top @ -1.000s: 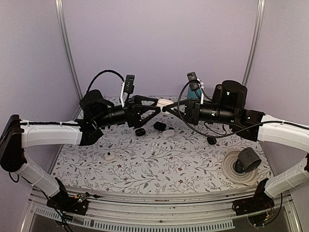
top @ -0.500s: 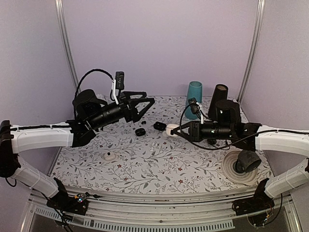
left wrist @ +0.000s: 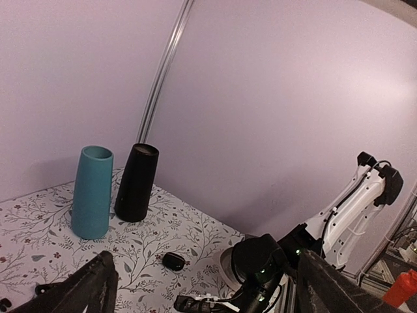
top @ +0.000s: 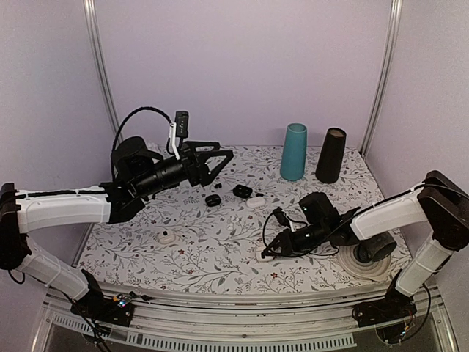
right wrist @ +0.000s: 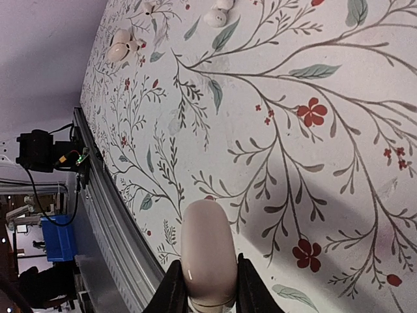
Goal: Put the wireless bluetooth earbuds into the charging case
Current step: Place the charging case with the earbuds at the center of the board.
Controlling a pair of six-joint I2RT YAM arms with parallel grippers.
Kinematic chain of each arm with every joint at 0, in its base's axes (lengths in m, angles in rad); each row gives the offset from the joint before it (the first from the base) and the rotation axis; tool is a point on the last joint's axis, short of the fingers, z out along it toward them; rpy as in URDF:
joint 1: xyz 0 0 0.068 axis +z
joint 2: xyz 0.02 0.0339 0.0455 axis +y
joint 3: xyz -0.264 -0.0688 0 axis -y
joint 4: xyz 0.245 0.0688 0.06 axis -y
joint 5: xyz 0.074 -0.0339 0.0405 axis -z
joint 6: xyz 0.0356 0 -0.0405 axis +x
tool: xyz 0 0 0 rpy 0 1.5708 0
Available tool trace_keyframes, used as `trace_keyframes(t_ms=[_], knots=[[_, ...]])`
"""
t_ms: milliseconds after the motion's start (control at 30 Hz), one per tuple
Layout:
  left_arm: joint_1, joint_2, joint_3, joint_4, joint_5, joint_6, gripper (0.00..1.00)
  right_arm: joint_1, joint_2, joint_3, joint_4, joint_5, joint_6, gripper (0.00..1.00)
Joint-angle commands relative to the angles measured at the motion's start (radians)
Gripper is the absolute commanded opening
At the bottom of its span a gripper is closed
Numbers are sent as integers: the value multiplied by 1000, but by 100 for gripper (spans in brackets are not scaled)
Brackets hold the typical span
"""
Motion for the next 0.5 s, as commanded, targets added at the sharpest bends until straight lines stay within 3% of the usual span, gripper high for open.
trace_keyframes(t_ms=[0, 167, 267, 467], knots=[[15, -9, -20, -2, -7, 1, 96, 3, 56, 14, 100, -73, 50, 9], [19, -14, -22, -12, -7, 1, 96, 8, 80, 26, 97, -72, 64, 18], [22, -14, -25, -12, -7, 0, 96, 8, 77, 37, 75, -56, 62, 31], [24, -14, -26, -12, -2, -4, 96, 8, 52, 75, 1, -4, 35, 46]])
